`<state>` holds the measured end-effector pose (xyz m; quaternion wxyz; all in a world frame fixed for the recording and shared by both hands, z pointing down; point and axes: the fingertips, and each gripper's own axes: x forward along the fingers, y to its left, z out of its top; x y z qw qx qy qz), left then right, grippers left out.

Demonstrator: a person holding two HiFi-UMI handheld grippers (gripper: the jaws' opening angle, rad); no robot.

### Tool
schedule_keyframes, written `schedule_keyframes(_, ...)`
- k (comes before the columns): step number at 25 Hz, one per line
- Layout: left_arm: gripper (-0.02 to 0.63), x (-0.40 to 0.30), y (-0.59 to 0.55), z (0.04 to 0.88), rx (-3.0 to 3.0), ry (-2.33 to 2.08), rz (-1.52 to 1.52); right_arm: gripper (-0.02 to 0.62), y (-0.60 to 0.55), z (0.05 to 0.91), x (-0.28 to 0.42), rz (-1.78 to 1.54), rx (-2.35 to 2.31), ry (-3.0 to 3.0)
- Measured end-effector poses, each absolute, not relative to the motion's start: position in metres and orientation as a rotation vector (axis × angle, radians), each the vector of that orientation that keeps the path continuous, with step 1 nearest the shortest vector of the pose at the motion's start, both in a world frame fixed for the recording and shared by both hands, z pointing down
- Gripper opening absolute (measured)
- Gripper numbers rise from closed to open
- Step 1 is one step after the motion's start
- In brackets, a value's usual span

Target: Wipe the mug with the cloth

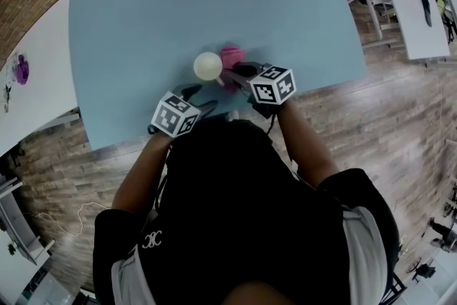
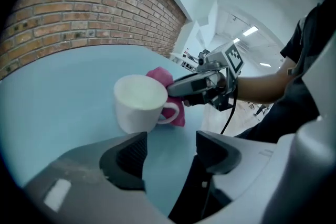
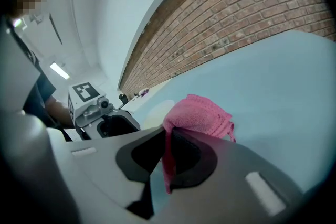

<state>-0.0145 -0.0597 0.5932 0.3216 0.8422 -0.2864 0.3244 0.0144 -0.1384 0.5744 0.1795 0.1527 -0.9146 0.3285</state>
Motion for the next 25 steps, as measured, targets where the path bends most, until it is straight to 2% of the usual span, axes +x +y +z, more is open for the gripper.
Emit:
schedule_keyframes(5, 0.393, -0.056, -0.086, 0.599, 2.321, -0.81, 0.825, 0.037, -0.142, 0.574, 0.009, 0.912, 0.412, -2.581)
schedule_keyframes(11, 0.428, -0.058, -0.117, 0.6, 2.532, -0.635, 0.951, 0.037, -0.147, 0.574, 0.004, 0.898, 0.381, -2.564)
schedule_keyframes(16, 0.434, -0.053, -0.121, 0.613, 2.615, -0.423, 1.124, 0.037, -0.152, 0.574, 0.001, 0.875, 0.346, -2.539)
schedule_keyframes(19, 0.431, -0.041, -0.132, 0.603, 2.657, -0.415, 1.063, 0.037, -0.154, 0.573, -0.001, 0.86, 0.319, -2.531)
schedule_keyframes(21, 0.381, -0.036, -0.133, 0.601, 2.661, -0.404, 1.053, 0.037, -0.155, 0.573, -0.002, 0.856, 0.307, -2.525)
schedule_keyframes(25, 0.379, -0.04, -0.129, 0.605, 2.639, -0.401, 1.086, 0.037, -0.155, 0.576, -0.005, 0.905, 0.275, -2.51)
